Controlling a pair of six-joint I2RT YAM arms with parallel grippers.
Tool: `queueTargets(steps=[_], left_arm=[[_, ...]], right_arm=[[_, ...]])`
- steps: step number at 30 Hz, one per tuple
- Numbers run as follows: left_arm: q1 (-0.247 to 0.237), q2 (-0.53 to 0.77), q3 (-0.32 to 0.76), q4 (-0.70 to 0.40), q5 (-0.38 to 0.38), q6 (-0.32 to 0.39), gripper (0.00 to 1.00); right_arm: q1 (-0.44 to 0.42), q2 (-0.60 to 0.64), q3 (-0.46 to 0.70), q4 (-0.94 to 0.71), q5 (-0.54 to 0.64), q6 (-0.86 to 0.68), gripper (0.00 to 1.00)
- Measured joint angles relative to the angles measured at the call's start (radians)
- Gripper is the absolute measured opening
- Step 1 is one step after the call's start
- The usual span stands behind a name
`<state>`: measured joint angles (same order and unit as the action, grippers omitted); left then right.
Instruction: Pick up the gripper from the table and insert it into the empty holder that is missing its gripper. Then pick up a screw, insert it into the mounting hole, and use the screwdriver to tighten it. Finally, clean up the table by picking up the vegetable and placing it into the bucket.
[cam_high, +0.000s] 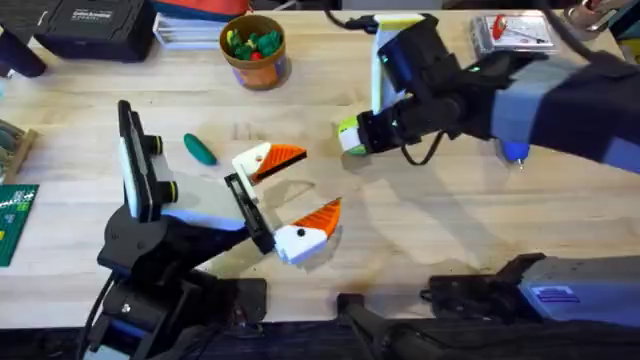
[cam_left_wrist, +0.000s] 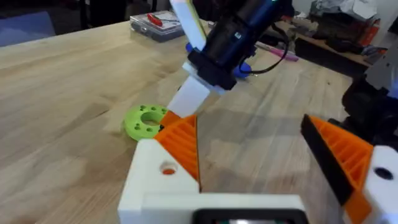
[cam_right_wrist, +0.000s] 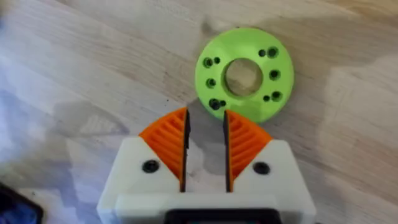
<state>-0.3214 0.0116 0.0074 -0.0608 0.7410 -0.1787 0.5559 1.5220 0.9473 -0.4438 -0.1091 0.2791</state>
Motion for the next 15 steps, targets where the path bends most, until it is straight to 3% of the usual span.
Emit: queueTargets(steps=[15], left_arm=[[0.0, 0.0, 0.0, 0.0, 0.0, 0.0, 0.985]], right_arm=[[0.052, 0.095, 0.051, -0.015, 0.107, -0.023, 0.256]])
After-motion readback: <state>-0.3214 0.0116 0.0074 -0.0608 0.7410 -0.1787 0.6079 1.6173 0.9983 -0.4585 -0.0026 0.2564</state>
